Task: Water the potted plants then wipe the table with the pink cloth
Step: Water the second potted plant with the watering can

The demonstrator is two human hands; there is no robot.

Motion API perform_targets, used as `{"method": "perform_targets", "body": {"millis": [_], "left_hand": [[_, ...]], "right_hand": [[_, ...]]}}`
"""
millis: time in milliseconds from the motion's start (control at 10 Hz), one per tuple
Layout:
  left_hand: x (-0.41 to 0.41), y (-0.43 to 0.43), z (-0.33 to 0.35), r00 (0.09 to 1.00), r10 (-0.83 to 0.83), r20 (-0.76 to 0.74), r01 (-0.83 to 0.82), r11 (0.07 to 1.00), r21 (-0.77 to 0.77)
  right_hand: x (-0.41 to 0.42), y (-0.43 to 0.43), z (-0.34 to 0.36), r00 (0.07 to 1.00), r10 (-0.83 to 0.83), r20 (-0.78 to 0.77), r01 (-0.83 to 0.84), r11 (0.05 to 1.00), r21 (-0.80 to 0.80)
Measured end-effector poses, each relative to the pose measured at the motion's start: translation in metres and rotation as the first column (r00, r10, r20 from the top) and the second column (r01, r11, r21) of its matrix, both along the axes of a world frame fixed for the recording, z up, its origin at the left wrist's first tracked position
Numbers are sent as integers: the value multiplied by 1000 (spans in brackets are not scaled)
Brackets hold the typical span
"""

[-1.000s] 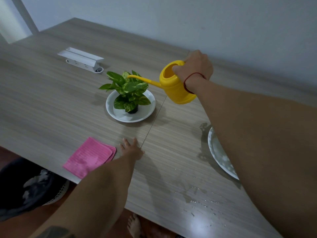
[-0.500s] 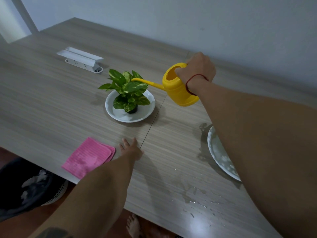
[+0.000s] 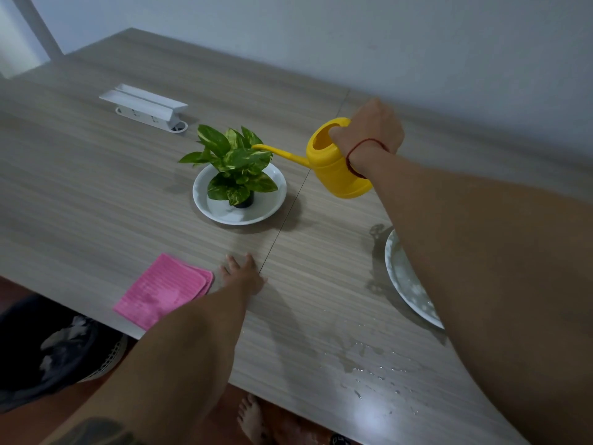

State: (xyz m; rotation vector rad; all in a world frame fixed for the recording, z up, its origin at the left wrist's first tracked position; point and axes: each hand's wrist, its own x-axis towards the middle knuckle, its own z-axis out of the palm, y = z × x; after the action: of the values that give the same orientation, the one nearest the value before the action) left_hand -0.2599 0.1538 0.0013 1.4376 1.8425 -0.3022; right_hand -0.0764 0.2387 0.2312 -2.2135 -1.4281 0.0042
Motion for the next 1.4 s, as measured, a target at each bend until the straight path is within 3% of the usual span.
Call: {"method": "perform_targets", "body": {"millis": [500,1100,1400], "left_hand": [[-1,1,-3,1000,11,16,-11,1000,3],[1,0,0,1000,-4,6,4,1000,10],[0,-1,0,999,-29,-23,29,1000,5]], "right_hand": [[-4,5,0,999,34,38,-33,999,-20],[-5,-1,-13,998,6,-68,-8,1000,-26],[-8,-2,-15,999,43,2,-43,997,-58]]}}
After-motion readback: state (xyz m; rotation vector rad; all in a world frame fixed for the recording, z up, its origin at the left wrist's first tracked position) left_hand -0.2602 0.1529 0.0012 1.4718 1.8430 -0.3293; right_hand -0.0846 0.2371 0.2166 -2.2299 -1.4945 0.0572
